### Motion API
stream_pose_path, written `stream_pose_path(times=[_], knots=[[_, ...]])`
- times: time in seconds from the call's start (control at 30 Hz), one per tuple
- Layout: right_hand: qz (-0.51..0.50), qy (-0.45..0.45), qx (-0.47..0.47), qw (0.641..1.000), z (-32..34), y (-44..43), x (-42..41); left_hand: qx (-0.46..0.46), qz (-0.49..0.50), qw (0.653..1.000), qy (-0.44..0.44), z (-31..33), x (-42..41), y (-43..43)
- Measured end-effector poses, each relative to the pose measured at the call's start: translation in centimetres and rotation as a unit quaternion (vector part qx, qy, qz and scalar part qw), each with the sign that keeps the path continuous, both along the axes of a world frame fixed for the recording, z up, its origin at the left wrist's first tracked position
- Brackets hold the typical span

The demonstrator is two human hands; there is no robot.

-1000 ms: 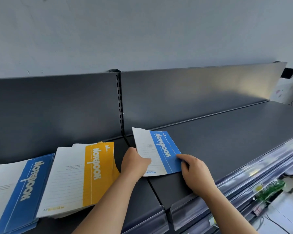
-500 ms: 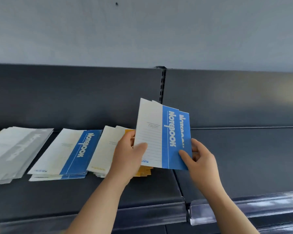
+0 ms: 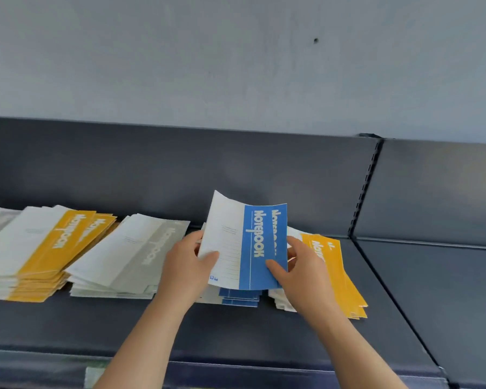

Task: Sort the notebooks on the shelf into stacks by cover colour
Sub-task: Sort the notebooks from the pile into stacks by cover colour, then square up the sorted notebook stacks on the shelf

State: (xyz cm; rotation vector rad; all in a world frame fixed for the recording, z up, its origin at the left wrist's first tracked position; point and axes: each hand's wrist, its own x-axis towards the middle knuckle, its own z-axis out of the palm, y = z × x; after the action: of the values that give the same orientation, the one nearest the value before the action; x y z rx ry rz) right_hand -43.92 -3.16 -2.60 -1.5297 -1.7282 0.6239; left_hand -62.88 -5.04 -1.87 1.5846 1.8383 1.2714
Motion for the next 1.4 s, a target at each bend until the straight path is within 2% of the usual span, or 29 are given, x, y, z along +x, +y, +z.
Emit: stream_pose_path(times=[0.13,0.33,0.53,0.67,0.8,0.97,1.4], knots=[[-0.023,-0.108,-0.007,0.994,-0.6,0.7,-3.6,-0.012,-0.015,0.999,0.039,-1.0,-3.3,1.4],[-0.049,-0.252,-0.008,0.966,-0.6,1.2,-5.4,-0.055,-0.031,0.992,0.109,-2.9,-4.9,3.1],[-0.039,-0.335,-0.030,0.941,-0.7,1.5,-6.1,-0.068,-0.024,0.988,0.139,-4.0,-4.9,3.7],[-0.036,-0.334,-0.004,0.942,-0.7,1.3,-5.9,-0.066,-0.008,0.980,0.186,-3.8,-4.5,3.3],[-0.039,-0.304,0.055,0.950,-0.3,0.6,-6.1,-0.011,0.001,0.974,0.228,-2.5,-4.8,1.7],[-0.006,-0.245,0.086,0.966,0.5,-0.4,-8.4,0.006,0.027,0.964,0.263,-0.8,-6.7,-1.2],[0.098,-0.224,0.154,0.957,1.6,-3.5,-23.7,0.030,0.106,0.955,0.276,0.1,-22.5,-8.5]])
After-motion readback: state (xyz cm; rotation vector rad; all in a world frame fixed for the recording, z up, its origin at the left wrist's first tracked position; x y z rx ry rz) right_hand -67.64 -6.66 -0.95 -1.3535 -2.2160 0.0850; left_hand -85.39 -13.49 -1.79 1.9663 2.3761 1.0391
